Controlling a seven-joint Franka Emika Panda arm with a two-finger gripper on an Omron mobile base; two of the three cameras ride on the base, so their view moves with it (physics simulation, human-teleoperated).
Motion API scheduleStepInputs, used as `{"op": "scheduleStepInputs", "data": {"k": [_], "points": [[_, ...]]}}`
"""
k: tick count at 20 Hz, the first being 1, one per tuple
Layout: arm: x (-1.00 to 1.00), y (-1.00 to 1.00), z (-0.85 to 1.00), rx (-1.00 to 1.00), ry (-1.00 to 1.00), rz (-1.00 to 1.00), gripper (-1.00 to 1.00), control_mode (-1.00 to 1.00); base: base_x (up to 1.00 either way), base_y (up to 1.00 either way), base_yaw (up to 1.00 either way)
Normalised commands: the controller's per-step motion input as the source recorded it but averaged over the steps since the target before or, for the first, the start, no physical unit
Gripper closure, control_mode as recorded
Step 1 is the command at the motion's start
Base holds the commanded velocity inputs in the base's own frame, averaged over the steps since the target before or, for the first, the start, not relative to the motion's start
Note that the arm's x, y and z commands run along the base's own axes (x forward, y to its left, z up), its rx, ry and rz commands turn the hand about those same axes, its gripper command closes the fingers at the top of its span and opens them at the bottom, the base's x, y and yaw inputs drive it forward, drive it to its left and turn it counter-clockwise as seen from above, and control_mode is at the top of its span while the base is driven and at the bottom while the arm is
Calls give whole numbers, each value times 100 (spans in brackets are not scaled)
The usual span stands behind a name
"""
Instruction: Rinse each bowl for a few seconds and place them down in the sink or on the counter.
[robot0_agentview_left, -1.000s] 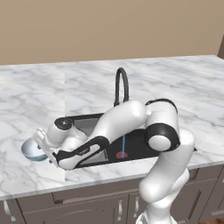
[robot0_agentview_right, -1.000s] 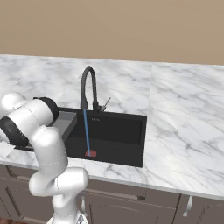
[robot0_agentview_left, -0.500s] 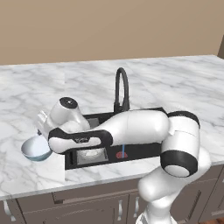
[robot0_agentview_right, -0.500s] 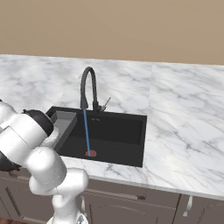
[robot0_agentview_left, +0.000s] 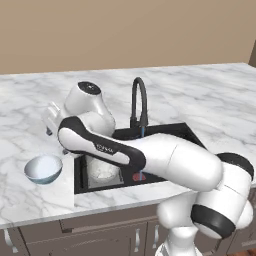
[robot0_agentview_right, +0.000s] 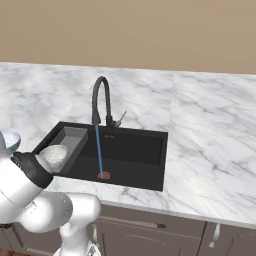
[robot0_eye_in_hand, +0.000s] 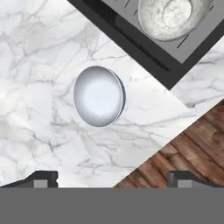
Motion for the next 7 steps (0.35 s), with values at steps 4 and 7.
{"op": "scheduleStepInputs", "data": {"k": [4,7], "points": [[-51,-67,100,-9,-4,5,-100,-100,0,0,0],[-63,-81,91,-16,-11,8,-100,-100,0,0,0]]}}
